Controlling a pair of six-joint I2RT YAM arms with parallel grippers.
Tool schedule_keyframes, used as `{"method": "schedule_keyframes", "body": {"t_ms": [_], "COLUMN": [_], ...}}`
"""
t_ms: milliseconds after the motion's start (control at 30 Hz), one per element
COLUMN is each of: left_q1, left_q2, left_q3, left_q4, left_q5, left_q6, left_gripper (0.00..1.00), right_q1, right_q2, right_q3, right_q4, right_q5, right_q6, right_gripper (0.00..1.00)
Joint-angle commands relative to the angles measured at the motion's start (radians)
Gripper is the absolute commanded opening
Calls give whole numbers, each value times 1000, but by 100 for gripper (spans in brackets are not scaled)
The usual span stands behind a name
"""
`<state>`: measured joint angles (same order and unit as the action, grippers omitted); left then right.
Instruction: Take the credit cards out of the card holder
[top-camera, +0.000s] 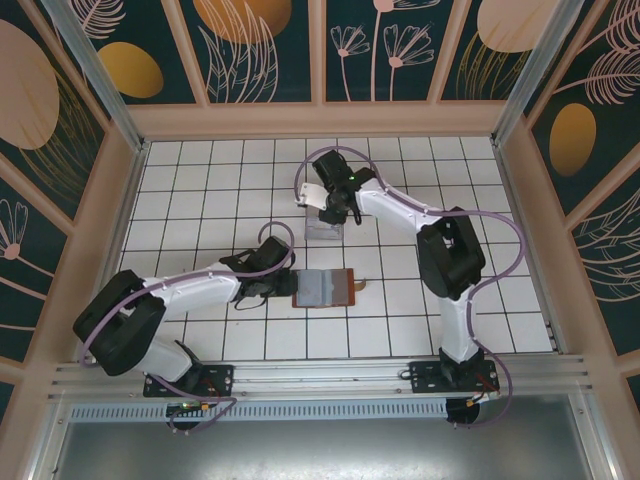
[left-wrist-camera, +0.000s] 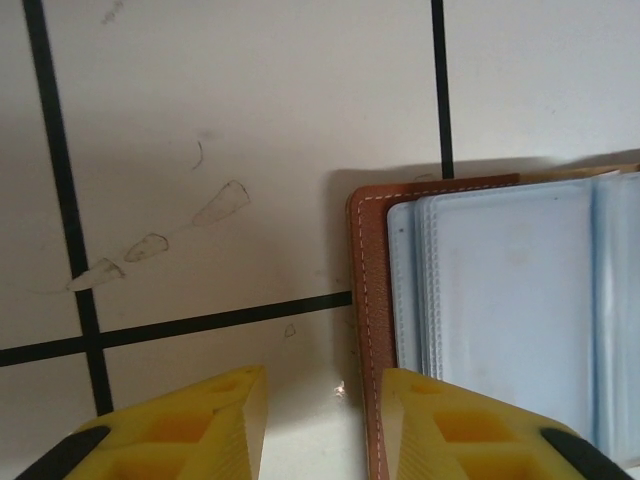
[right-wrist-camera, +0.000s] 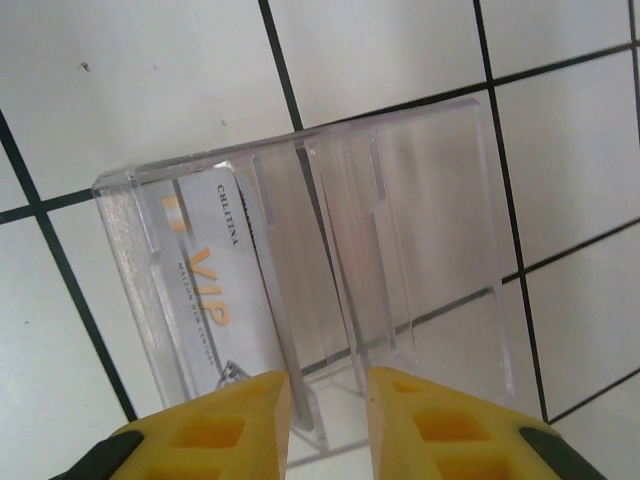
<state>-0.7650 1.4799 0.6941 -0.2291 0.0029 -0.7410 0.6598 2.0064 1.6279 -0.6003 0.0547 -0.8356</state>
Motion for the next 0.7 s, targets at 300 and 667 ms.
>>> {"method": "schedule_keyframes", "body": {"t_ms": [300,667], "left_q1": [-3,-2], "left_q2": [52,15], "left_q3": [29,24], "left_q4": [50,50], "left_q5": [92,55], "left_q6": [25,10], "left_gripper": [28,29], "right_q1": [13,98], "right_q2": [-304,-500], "right_q3": [-334,-537], "right_q4": [290,364], "right_q5": [-78,42], "right_q6": [537,1025], "right_gripper": [16,13]}}
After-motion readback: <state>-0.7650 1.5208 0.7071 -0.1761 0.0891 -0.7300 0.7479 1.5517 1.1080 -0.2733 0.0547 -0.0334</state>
